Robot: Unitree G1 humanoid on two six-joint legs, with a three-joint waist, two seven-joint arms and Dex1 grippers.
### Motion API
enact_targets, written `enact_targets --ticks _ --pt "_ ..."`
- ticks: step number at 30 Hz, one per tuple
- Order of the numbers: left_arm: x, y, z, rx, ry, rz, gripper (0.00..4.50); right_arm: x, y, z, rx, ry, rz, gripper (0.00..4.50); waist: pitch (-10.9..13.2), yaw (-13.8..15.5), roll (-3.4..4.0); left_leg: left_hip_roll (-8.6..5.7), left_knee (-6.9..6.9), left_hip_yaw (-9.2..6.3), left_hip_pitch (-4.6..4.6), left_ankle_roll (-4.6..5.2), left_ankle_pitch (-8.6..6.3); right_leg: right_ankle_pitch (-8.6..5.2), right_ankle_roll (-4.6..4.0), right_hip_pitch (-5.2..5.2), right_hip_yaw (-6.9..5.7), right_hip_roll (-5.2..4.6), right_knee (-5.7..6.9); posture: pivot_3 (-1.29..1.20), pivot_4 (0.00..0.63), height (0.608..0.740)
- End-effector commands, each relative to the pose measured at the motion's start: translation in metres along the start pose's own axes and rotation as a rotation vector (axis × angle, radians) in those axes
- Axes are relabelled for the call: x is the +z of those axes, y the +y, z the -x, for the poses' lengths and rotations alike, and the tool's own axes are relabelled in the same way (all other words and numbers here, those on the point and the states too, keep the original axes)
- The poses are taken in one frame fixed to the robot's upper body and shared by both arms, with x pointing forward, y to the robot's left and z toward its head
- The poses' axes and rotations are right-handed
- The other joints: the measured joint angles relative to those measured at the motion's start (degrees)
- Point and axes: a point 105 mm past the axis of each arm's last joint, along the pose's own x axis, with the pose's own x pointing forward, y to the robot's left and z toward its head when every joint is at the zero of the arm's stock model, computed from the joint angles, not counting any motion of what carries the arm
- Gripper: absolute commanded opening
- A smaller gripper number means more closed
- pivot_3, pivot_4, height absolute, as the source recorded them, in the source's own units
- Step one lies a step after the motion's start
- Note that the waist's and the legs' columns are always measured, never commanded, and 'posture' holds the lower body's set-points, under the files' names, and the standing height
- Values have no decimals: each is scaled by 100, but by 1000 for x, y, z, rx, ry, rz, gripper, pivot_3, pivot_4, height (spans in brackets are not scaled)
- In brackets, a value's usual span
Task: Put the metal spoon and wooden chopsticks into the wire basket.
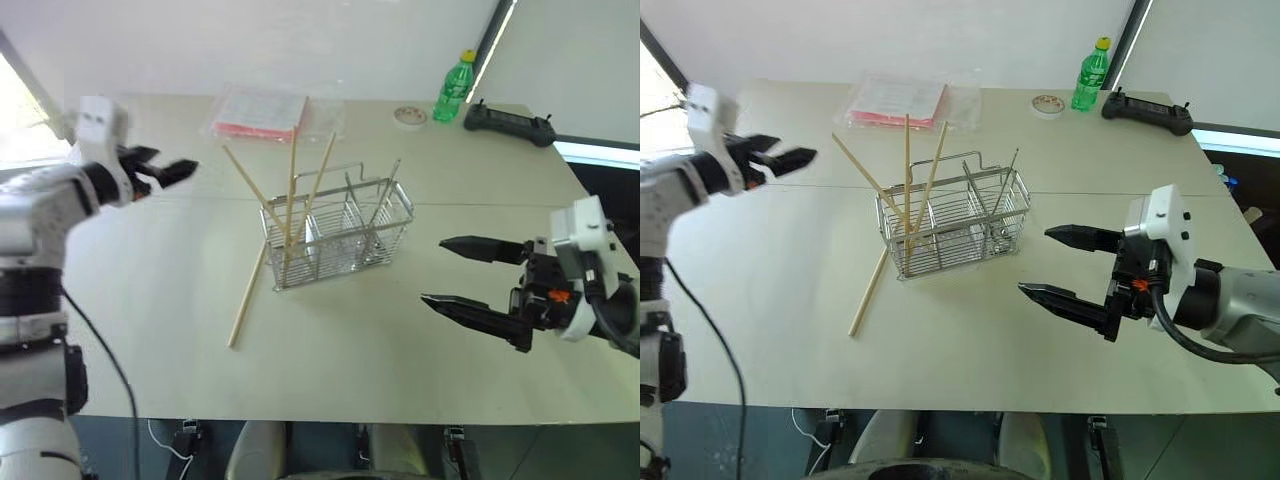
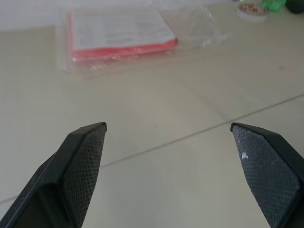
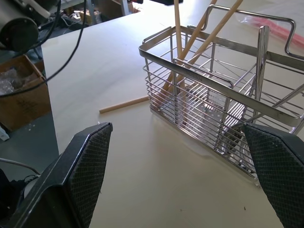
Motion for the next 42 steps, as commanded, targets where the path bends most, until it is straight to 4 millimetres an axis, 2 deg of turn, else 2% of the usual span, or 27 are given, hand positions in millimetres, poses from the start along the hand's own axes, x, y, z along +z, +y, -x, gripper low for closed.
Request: enact_targets --ticks 1,3,8,12,20,25,34,35,37,42 --pt "-4 -40 -4 -86 37 14 4410 4 3 0 -2 -22 22 4500 0 -23 0 -1 3 1 1 0 0 2 4 1 0 0 1 0 150 690" --pt "-16 -47 -8 -77 93 25 4410 4 3 0 -4 -24 20 4500 0 -42 0 -5 4 4 3 0 0 5 10 -1 0 2 3 0 150 690" --pt "-41 -41 -22 20 223 2 4410 4 5 -1 -9 -35 17 4500 -4 -32 13 5 -8 5 41 2 1 3 7 7 -1 24 22 0 150 690" --pt "-49 -37 -31 46 274 -47 4410 3 6 -2 -15 -43 16 4500 -3 -26 14 5 3 6 37 2 1 6 1 9 -1 21 21 0 150 690" --pt "-52 -59 -65 -46 297 -74 4410 3 8 -3 -29 -61 12 4500 -3 -9 12 -7 6 6 10 2 0 7 1 4 -1 7 2 0 150 690" --pt "-66 -58 -80 -45 377 -92 4410 4 8 -3 -37 -66 13 4500 -4 -22 13 -6 4 8 15 3 0 7 3 1 -2 10 8 0 150 690" --pt "-88 -63 -81 -77 519 -61 4410 5 7 -1 -72 -76 16 4500 -4 -21 14 -5 4 6 19 3 0 7 3 5 -3 9 9 0 150 690" --pt "-90 -63 -81 -77 527 -53 4033 5 7 -1 -74 -75 16 4500 -5 -23 15 -5 5 7 18 3 0 7 3 5 -3 9 9 0 150 690" --pt "-91 -60 -81 -64 535 -43 3571 5 6 -1 -79 -76 17 4500 -7 -23 18 -5 4 7 19 3 0 7 4 6 -3 9 9 0 150 690" --pt "-89 -56 -81 -39 530 -21 1046 5 4 0 -91 -76 20 4500 -9 -18 22 -5 5 6 25 3 0 7 4 10 -3 9 10 0 150 690"
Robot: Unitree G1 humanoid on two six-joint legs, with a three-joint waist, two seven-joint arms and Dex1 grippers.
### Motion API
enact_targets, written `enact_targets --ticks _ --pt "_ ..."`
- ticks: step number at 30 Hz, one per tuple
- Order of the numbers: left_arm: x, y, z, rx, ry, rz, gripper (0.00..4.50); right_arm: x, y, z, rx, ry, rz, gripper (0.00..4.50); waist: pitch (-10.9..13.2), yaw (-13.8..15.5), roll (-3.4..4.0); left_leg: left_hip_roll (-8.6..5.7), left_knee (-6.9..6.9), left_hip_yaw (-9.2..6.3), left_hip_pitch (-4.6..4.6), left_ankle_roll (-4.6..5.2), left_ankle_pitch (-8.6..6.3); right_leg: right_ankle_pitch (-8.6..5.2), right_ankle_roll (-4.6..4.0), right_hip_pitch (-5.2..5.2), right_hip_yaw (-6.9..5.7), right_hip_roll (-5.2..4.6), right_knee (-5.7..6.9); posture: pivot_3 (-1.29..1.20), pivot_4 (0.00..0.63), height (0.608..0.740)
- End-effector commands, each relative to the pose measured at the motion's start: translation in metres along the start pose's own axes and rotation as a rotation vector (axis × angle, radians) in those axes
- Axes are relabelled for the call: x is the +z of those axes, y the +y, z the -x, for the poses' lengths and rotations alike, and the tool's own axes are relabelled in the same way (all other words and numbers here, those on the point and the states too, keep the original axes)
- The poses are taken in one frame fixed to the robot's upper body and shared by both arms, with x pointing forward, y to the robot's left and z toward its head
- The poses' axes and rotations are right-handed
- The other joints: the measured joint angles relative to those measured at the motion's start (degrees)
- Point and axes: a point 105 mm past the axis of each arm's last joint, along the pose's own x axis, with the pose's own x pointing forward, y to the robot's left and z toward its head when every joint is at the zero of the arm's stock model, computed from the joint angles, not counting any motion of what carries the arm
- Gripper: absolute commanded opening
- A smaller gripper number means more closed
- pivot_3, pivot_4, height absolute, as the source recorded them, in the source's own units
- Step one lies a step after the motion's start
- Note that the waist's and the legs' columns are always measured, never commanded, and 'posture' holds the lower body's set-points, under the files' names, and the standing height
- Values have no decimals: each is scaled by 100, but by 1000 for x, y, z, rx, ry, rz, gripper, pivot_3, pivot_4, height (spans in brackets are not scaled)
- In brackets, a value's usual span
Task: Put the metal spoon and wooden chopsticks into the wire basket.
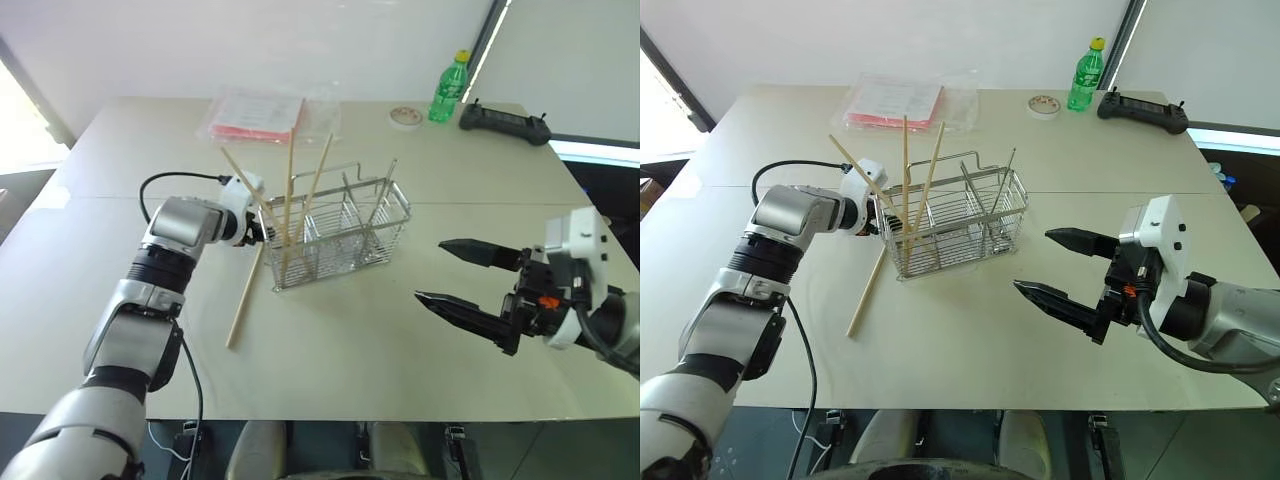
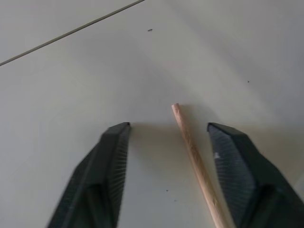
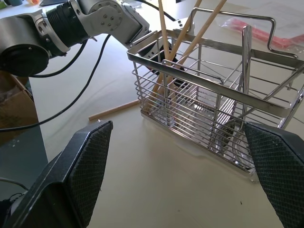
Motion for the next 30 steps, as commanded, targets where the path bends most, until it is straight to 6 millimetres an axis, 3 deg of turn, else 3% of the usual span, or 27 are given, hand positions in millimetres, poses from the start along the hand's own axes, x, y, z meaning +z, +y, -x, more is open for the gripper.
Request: enact_targets --ticks 1,2,8,11,12,14,17,21,23,26,28,30 --pt "-5 -2 -3 -11 34 28 545 10 1 2 -8 -38 47 4500 0 1 0 0 0 0 1 0 0 0 0 1 0 0 0 0 150 690" --pt "-5 -2 -3 -9 32 33 38 11 1 2 -9 -40 48 4500 0 1 0 0 0 0 1 0 0 0 0 2 0 -1 -1 0 150 690" --pt "-5 10 3 29 22 65 38 12 -2 2 -9 -43 51 4500 0 -7 0 0 0 0 3 0 0 0 1 2 0 0 1 0 150 690" --pt "-2 30 11 94 -8 113 38 12 -2 1 -5 -43 51 4500 0 -15 0 0 0 0 4 0 0 0 1 2 0 0 2 0 150 690" --pt "1 45 18 148 -41 140 38 12 -2 1 -3 -43 51 4500 0 -27 0 1 0 0 5 0 0 0 1 2 0 0 2 0 150 690" --pt "12 78 35 280 -150 187 38 12 -2 0 2 -41 51 4500 3 -54 -4 4 -1 2 8 0 0 1 2 -2 0 3 5 0 150 690" --pt "37 130 77 507 -403 319 38 11 -1 0 12 -35 47 4500 9 -87 -15 13 -8 -1 8 0 0 11 20 -14 -1 10 15 0 150 690" --pt "65 163 131 631 -709 479 38 10 -2 0 17 -32 43 4500 12 1 -23 10 -9 1 5 -1 0 15 28 -12 -7 4 12 0 150 690" --pt "81 164 153 620 -849 505 38 10 -3 0 19 -33 40 4500 11 20 -23 1 -8 1 3 -3 0 23 43 -2 -8 -5 2 0 150 690" --pt "112 148 191 547 -1125 454 38 11 -3 0 23 -35 38 4500 12 36 -30 -6 -2 2 -2 -5 0 29 52 7 -8 -16 -9 0 150 690" --pt "129 127 208 412 -1252 445 38 11 -3 0 25 -34 37 4500 12 35 -35 -5 8 0 -13 -10 2 32 56 5 -8 -16 -11 0 150 690" --pt "151 93 243 204 -1415 399 38 11 -3 0 25 -33 35 4500 13 2 -37 -4 9 2 -13 -13 4 33 56 4 -7 -16 -12 0 150 690"
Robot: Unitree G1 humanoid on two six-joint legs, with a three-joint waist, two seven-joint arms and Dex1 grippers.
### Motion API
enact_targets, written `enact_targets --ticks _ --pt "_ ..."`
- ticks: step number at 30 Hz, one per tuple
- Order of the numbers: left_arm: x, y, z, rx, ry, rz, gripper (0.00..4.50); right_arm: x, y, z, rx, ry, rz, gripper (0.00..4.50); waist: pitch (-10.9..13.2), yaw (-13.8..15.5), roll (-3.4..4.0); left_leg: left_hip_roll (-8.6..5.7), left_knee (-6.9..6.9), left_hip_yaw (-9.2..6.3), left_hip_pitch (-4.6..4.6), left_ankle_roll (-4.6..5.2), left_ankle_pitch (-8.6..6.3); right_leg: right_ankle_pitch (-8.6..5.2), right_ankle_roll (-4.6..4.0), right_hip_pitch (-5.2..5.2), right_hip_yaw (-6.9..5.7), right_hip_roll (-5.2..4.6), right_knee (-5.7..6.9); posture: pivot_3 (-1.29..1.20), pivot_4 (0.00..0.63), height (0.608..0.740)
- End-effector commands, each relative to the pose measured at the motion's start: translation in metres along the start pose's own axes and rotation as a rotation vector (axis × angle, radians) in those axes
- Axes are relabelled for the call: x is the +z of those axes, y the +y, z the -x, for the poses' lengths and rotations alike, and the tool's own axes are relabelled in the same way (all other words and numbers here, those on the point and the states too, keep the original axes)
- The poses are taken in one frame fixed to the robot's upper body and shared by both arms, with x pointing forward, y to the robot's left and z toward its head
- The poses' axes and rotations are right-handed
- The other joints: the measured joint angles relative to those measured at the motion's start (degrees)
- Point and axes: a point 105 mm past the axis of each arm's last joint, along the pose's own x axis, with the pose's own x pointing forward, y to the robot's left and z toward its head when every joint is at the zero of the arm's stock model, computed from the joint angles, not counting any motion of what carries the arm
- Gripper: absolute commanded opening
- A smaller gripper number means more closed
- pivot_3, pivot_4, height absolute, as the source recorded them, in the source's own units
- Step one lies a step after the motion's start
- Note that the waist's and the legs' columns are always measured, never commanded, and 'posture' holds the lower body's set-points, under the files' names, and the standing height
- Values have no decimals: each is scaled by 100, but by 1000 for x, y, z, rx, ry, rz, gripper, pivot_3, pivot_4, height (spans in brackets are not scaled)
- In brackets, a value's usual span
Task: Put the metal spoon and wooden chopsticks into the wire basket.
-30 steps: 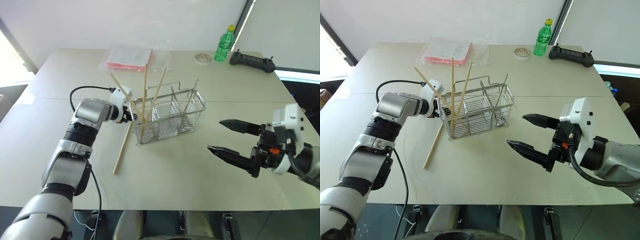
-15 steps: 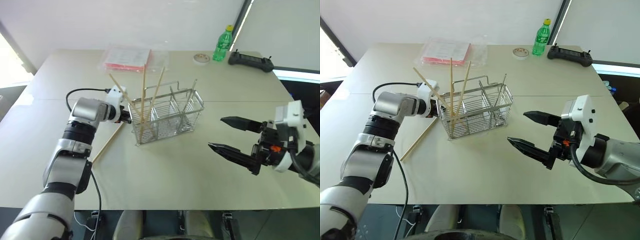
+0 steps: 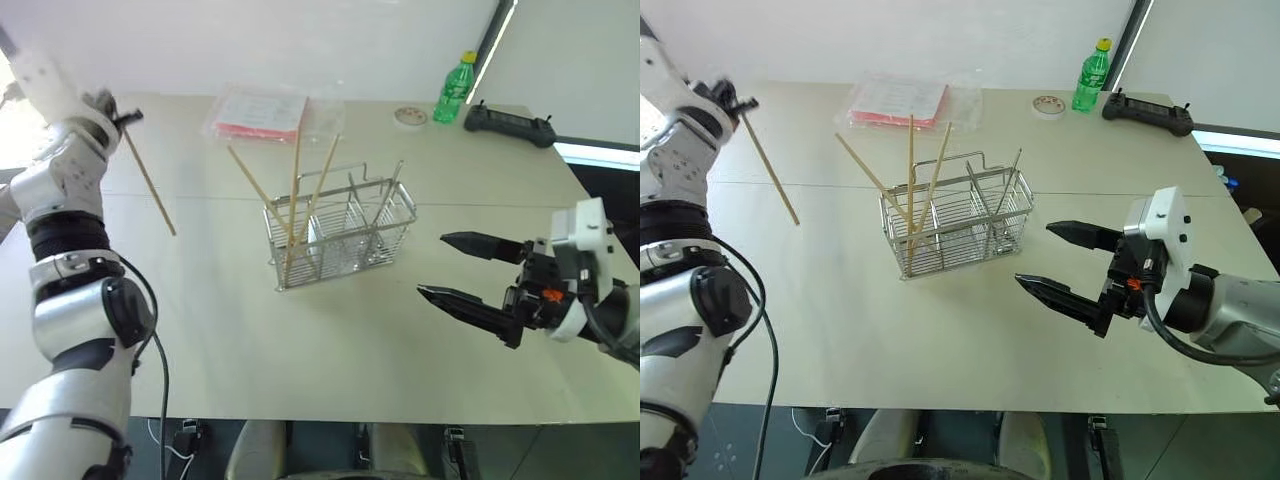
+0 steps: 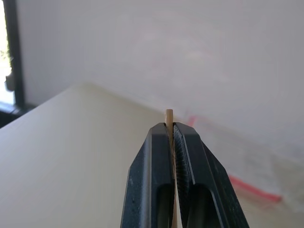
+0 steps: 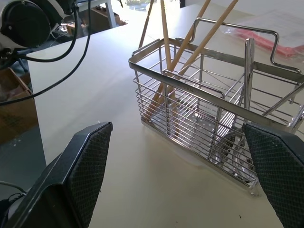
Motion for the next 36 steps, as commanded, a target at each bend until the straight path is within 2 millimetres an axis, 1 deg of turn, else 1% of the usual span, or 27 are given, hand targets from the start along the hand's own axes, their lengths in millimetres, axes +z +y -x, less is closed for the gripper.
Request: enact_targets --ticks 1,5,6,7,8,10,11,12,14,15,17,20,22,26,32,35,36 --pt "80 -63 27 -341 -249 145 38 6 0 1 3 -16 22 4500 1 -25 -1 2 0 0 1 -1 1 0 0 -1 0 0 1 0 150 690" --pt "115 -93 46 -493 -320 212 38 6 0 2 2 -15 18 4500 -1 -49 7 5 -9 6 20 -1 1 0 -1 1 1 9 11 0 150 690" --pt "121 -99 48 -518 -329 222 38 6 0 2 3 -15 17 4500 -1 -45 8 7 -9 4 22 0 1 -1 -1 1 0 15 13 0 150 690" --pt "126 -110 52 -567 -338 225 38 6 -1 2 3 -15 17 4500 -4 -44 12 9 -9 3 25 0 1 -1 -1 3 0 18 15 0 150 690" --pt "128 -118 55 -599 -342 225 38 6 -1 2 3 -15 17 4500 -5 -39 14 9 -8 4 28 0 2 -1 -1 6 0 18 17 0 150 690" --pt "127 -147 65 -719 -322 217 38 6 -2 2 3 -17 18 4500 -5 -33 14 9 -3 4 29 0 2 -2 -2 10 0 18 17 0 150 690" --pt "125 -156 68 -756 -309 218 38 7 -2 1 3 -19 19 4500 -5 -18 12 9 0 4 29 0 3 -3 -8 13 1 18 16 0 150 690" --pt "121 -166 71 -803 -287 221 38 7 -2 1 2 -20 19 4500 -5 -4 12 8 3 3 29 -1 3 -11 -23 17 1 18 13 0 150 690" --pt "115 -176 74 -854 -254 225 38 7 -2 1 0 -22 20 4500 -4 -9 11 6 11 2 28 -2 4 -12 -27 27 1 17 8 0 150 690" --pt "106 -183 76 -889 -221 212 38 7 -2 1 -2 -24 20 4500 -4 -21 11 6 11 2 28 -1 4 -12 -27 28 1 16 4 0 150 690" --pt "80 -196 83 -964 -138 175 38 6 0 2 -5 -26 19 4500 -4 -27 12 6 8 5 27 -1 4 -12 -28 26 3 16 4 0 150 690" --pt "54 -206 91 -1016 -69 126 38 6 1 2 -15 -31 15 4500 -8 -27 20 6 -5 4 25 0 4 -12 -28 15 4 17 8 0 150 690" --pt "37 -208 96 -1040 -25 98 38 5 2 3 -25 -36 13 4500 -8 -37 21 7 -8 4 25 0 4 -12 -28 10 4 18 10 0 150 690" --pt "13 -207 102 -1061 30 69 38 5 4 3 -37 -44 9 4500 -5 -31 24 8 -6 4 22 1 4 -12 -31 5 5 20 12 0 150 690" --pt "-9 -202 102 -1017 40 96 38 8 3 5 -48 -57 1 4500 -6 -14 25 7 2 4 20 1 4 -12 -39 13 6 18 4 0 150 690" --pt "-14 -202 103 -1015 48 112 38 9 3 5 -48 -58 -1 4500 -5 -19 24 7 1 4 19 1 4 -12 -40 11 6 18 4 0 150 690" --pt "-14 -202 104 -1019 53 127 346 9 3 4 -48 -57 -1 4500 -5 -20 24 7 1 4 19 2 4 -12 -40 11 6 18 3 0 150 690"
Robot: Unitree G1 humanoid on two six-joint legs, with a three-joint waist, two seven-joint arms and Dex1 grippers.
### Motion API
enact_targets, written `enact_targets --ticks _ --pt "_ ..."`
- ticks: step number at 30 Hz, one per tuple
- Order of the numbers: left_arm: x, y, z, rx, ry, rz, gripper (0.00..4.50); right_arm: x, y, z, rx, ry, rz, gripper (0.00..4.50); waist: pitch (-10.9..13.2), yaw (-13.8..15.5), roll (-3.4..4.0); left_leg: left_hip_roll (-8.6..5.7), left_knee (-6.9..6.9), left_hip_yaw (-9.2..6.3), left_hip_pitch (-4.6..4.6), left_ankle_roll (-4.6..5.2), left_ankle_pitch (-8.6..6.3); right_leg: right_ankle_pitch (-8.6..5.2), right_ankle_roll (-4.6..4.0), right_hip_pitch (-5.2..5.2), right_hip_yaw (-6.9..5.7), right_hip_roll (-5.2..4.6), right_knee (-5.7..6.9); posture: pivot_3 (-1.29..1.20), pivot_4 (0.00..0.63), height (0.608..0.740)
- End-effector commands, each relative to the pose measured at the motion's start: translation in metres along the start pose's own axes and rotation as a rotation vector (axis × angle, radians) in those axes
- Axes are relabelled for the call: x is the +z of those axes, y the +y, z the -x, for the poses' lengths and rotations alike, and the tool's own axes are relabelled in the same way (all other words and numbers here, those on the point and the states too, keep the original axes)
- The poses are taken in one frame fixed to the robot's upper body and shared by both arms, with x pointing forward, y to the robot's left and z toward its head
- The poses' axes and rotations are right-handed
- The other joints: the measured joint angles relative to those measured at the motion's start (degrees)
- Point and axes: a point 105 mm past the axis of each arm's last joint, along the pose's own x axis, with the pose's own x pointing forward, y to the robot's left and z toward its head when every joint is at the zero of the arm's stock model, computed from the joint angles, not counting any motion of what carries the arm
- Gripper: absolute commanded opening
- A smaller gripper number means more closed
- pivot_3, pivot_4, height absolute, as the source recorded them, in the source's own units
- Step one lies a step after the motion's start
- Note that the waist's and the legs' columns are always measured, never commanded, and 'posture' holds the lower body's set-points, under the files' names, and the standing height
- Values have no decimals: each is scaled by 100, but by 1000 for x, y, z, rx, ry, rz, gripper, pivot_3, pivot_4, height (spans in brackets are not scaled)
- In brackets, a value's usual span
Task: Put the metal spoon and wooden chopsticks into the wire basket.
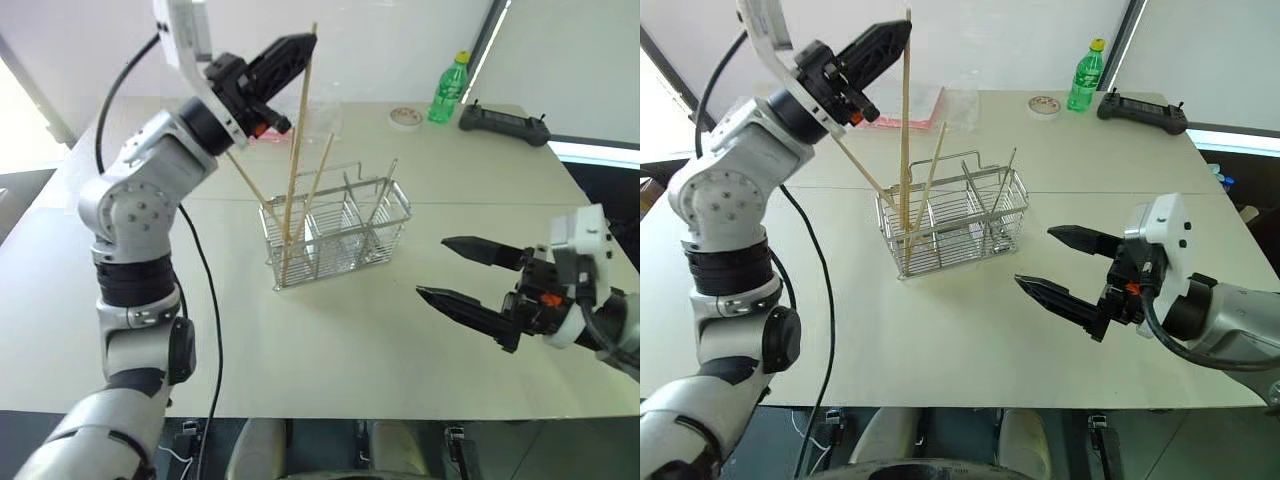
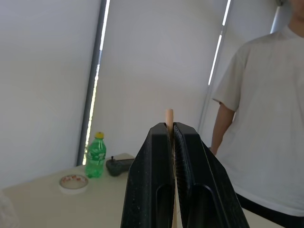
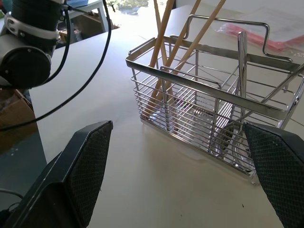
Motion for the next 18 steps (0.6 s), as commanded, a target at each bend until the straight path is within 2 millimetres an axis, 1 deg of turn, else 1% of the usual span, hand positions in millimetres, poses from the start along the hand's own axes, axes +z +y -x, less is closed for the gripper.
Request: enact_targets --ticks 1,2,3,6,7,9,11,12,15,18 --pt "12 -13 -1 -42 -48 -22 705 13 0 2 -8 -46 41 4500 0 0 0 0 0 0 0 0 0 0 0 -1 0 0 0 0 150 690" --pt "12 -13 0 -46 -50 -17 1065 13 0 2 -8 -46 41 4500 0 -1 0 0 0 0 -2 0 0 0 0 -2 0 0 0 0 150 690" --pt "12 -14 1 -49 -51 -13 1519 14 -1 2 -7 -46 41 4500 0 -1 1 0 -1 0 -2 0 0 0 0 -2 0 0 0 0 150 690" --pt "14 -14 4 -41 -64 13 3007 14 -3 1 -6 -44 41 4500 0 -4 1 0 -1 0 -2 1 0 0 0 -2 0 0 0 0 150 690" --pt "15 -14 4 -42 -68 20 3564 14 -3 1 -5 -43 41 4500 0 -3 1 0 -1 0 -1 1 0 0 0 -2 0 0 0 0 150 690" --pt "16 -15 6 -45 -67 27 4485 15 -5 1 -6 -41 43 4500 0 -3 1 0 -1 -1 -1 1 0 0 0 -2 0 0 1 0 150 690" --pt "17 -14 9 -59 -44 26 4485 15 -8 2 -8 -36 51 4500 0 -3 1 0 0 -1 0 1 0 0 0 -1 0 0 1 0 150 690" --pt "18 -16 13 -98 -10 11 4485 16 -10 3 -12 -31 62 4500 0 -4 1 0 0 0 0 1 0 0 0 -1 0 0 1 0 150 690" --pt "28 -15 37 -215 136 -45 4485 24 -19 8 -32 -21 100 4500 3 -64 8 1 -4 4 -2 1 -1 -1 -3 -11 0 2 2 0 150 690" --pt "27 -7 71 -277 352 -148 4485 29 -31 14 -61 -6 131 4500 4 -141 16 3 -13 4 0 4 -2 -10 -18 -19 -1 3 7 0 150 690"
